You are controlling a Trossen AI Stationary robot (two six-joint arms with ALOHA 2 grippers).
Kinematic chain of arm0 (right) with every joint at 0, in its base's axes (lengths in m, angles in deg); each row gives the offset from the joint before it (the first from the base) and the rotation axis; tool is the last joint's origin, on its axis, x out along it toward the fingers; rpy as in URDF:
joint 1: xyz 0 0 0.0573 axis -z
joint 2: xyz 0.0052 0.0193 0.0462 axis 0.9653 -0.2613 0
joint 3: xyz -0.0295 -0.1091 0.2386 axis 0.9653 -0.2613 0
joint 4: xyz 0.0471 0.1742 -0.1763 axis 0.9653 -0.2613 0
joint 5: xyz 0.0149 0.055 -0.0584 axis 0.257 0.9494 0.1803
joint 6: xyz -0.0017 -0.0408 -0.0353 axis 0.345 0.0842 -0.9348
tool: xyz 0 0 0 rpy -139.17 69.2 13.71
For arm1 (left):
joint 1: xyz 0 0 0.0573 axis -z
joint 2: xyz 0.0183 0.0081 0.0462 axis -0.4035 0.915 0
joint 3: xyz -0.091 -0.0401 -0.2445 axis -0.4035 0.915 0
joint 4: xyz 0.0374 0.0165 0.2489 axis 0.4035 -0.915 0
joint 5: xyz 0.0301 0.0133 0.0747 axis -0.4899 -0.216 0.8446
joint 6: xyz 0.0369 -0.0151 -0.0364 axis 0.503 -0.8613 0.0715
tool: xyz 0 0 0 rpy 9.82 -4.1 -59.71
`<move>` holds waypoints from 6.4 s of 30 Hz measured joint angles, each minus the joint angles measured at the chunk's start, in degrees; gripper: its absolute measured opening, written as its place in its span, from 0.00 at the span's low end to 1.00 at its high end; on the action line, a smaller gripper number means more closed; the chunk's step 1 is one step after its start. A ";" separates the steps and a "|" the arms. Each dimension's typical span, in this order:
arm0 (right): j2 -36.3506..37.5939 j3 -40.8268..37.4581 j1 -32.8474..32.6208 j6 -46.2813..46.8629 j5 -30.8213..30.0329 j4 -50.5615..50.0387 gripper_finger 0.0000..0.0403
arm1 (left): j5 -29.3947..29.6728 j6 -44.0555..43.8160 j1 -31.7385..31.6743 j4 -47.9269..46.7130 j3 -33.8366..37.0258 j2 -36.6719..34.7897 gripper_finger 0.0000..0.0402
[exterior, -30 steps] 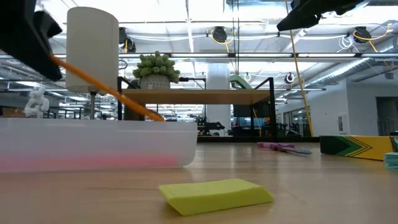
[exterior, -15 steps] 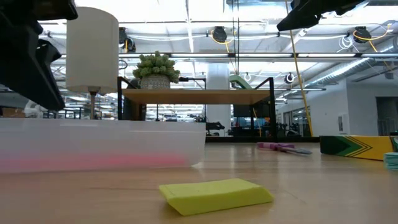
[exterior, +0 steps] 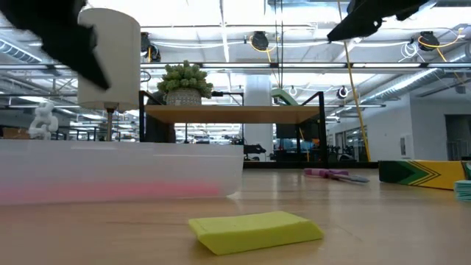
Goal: Pack school essentials
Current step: Put the purple scissors into the transparent box
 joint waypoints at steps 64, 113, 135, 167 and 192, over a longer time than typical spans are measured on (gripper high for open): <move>-36.74 5.78 14.59 54.05 11.91 -12.38 0.48 | 9.08 33.43 -15.89 5.18 -1.86 -8.04 0.46; -34.08 4.42 14.68 37.68 10.80 -6.87 0.16 | 9.10 33.47 -15.91 4.98 -1.86 -8.04 0.46; -33.73 9.45 14.49 21.00 18.99 1.88 0.16 | 12.46 18.54 -11.09 -11.75 -1.86 -13.48 0.46; -59.40 46.83 9.71 12.32 28.77 8.50 0.16 | 23.38 15.77 -3.89 -11.63 -1.84 -20.19 0.46; -65.66 48.39 9.61 7.02 27.02 3.31 0.18 | 23.34 16.05 -3.89 -11.60 -1.84 -20.18 0.46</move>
